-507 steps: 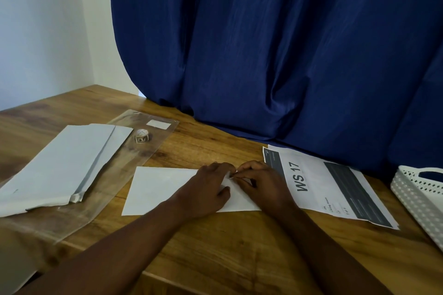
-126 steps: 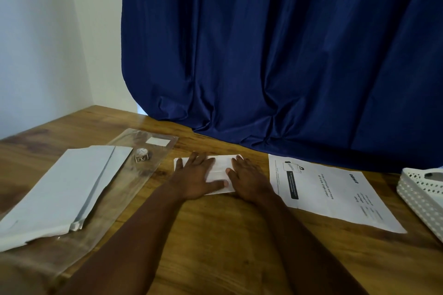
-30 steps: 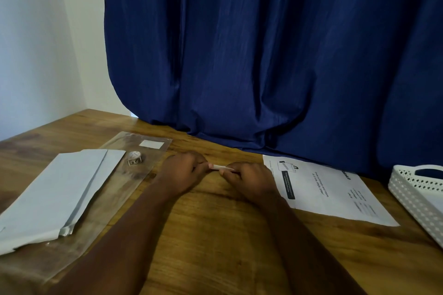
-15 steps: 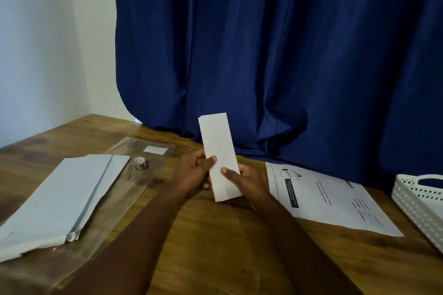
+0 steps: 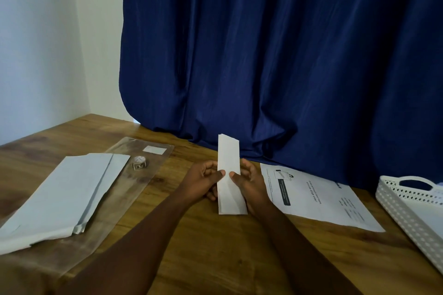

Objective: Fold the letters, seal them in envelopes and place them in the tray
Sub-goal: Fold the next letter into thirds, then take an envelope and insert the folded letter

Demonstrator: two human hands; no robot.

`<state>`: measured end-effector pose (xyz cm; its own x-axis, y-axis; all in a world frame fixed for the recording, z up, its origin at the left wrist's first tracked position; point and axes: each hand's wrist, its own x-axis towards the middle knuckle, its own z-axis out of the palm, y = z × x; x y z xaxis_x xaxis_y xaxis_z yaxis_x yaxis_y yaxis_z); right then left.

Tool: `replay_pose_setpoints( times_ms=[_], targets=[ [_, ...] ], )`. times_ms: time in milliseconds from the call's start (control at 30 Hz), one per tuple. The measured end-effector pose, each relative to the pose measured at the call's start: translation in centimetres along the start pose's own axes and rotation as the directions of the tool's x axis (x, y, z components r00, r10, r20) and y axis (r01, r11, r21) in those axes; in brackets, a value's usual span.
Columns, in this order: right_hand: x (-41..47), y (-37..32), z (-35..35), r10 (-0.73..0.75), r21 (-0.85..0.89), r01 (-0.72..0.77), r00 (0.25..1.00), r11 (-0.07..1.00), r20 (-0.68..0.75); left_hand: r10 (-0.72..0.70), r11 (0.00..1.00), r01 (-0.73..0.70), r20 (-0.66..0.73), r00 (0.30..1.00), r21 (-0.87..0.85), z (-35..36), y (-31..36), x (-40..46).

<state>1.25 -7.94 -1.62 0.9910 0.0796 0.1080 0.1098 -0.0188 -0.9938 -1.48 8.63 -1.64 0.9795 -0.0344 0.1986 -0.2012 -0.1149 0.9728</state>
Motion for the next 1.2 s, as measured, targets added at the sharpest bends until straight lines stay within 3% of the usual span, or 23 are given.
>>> replay_pose_setpoints(
  times_ms=[200,333,400,500,700,800,933,1067,1200],
  targets=[
    [-1.4,-0.2,-0.2,-0.169,-0.222,0.152,0.984,0.963,-0.06,0.149,0.988,-0.153,-0.101,0.984,-0.031,2.4,1.2,-2.1],
    [-1.8,-0.5,-0.1,-0.212,-0.141,0.209,0.977,0.968,-0.008,0.243,0.97,-0.243,-0.034,0.969,0.02,3.6,1.9,-3.7],
    [-2.2,-1.0,0.0,-0.174,0.037,0.172,0.984,0.984,0.046,0.252,0.966,-0.252,0.007,0.968,0.059,3.8,2.4,-4.3],
    [-3.0,-2.3,0.4,0.005,0.313,-0.067,0.98,0.947,0.197,0.2,0.964,-0.188,-0.049,0.979,0.19,3.6,3.2,-4.9],
    [-3.7,-2.6,0.9,0.08,0.21,-0.103,0.99,0.972,0.115,0.231,0.913,-0.201,-0.043,0.972,0.354,1.4,5.4,-5.7],
    [-3.5,-2.6,0.4,0.178,0.202,-0.208,0.971,0.957,0.158,0.198,0.822,-0.122,-0.079,0.977,0.556,-2.2,6.2,-6.8],
    [-3.5,-2.1,0.1,0.225,0.238,-0.266,0.957,0.934,0.184,0.102,0.735,0.047,-0.179,0.978,0.677,-10.1,7.0,-9.1],
    [-3.2,-1.7,0.1,0.24,0.208,-0.274,0.955,0.939,0.174,0.059,0.495,0.36,-0.444,0.894,0.791,-18.5,6.6,-11.6],
    [-3.2,-1.4,0.5,0.245,0.16,-0.278,0.95,0.947,0.196,-0.126,0.296,0.577,-0.568,0.813,0.761,-22.1,5.3,-13.4]
  ],
)
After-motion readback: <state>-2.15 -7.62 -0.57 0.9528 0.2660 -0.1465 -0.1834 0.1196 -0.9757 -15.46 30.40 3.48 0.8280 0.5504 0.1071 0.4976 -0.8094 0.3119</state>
